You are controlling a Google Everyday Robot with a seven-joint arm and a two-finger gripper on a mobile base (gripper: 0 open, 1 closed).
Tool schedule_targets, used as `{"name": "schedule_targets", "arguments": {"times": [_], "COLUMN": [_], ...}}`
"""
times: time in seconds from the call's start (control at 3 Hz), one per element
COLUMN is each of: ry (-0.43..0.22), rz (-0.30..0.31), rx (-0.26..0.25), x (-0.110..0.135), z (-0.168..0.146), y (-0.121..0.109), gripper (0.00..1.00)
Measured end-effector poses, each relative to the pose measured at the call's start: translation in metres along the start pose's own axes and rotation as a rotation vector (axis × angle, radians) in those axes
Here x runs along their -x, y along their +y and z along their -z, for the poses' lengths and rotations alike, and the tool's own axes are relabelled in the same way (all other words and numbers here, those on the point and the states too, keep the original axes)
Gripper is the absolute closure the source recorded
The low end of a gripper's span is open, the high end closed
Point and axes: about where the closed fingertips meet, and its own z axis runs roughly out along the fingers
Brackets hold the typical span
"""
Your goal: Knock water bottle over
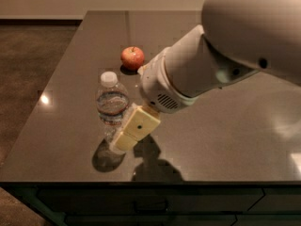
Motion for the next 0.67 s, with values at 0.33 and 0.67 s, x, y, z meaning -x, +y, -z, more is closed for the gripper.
{"name": "schedule_targets", "arguments": {"times": [0.33,0.67], "ry": [-0.054,-0.085], "rz": [-0.018,-0.024], "rx": [0.015,0.026], "x": [0.016,0.03], "z": [-0.015,-0.027], "y": [0.004,0.004], "gripper": [0.0,0.18]}}
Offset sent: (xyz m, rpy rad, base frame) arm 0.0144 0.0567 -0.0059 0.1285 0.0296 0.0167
